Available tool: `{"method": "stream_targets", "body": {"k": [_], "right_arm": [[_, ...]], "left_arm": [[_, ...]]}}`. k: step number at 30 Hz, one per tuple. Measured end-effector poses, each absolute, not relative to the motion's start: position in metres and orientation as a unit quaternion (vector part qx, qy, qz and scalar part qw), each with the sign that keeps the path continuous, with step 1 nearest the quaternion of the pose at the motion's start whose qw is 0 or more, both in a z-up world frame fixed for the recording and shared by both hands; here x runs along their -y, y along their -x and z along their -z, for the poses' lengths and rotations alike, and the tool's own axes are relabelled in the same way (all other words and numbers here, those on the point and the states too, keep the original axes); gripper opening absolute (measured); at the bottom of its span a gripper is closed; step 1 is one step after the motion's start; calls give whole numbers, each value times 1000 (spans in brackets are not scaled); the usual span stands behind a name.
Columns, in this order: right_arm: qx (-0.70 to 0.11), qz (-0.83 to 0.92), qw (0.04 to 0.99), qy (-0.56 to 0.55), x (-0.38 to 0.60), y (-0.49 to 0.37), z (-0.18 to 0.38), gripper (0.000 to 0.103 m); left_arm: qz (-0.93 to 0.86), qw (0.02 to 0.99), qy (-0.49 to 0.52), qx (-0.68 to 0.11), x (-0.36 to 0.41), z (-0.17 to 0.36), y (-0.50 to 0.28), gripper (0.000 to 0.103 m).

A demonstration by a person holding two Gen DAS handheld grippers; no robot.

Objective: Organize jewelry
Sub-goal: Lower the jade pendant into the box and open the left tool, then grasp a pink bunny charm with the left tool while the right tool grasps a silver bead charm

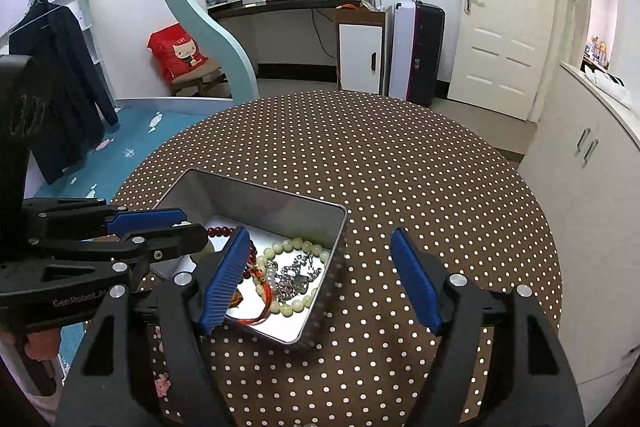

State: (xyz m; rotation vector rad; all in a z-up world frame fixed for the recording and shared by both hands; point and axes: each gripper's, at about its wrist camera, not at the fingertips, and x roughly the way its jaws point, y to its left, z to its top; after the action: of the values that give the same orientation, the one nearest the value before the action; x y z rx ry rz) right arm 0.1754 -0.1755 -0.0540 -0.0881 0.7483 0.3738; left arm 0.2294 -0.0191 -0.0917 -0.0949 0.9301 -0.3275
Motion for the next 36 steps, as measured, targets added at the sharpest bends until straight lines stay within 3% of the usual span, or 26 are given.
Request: {"method": "stream_targets", "body": {"k": [16,25,29,36], "right_arm": [[-363,-154,918,40,187,-168,54,73],[-349,-158,923,38,207,-142,50,83],[-356,-160,919,52,210,-129,57,84],[-384,-163,907,50,213,-118,75,85]], "left_arm": [[135,901,50,-410,-6,70,-205,28],[133,905,24,-403,-18,68,-175,44],[146,900,19,-411,-20,73,-166,59],[167,885,1,-435,-17,89,-165,60]]}}
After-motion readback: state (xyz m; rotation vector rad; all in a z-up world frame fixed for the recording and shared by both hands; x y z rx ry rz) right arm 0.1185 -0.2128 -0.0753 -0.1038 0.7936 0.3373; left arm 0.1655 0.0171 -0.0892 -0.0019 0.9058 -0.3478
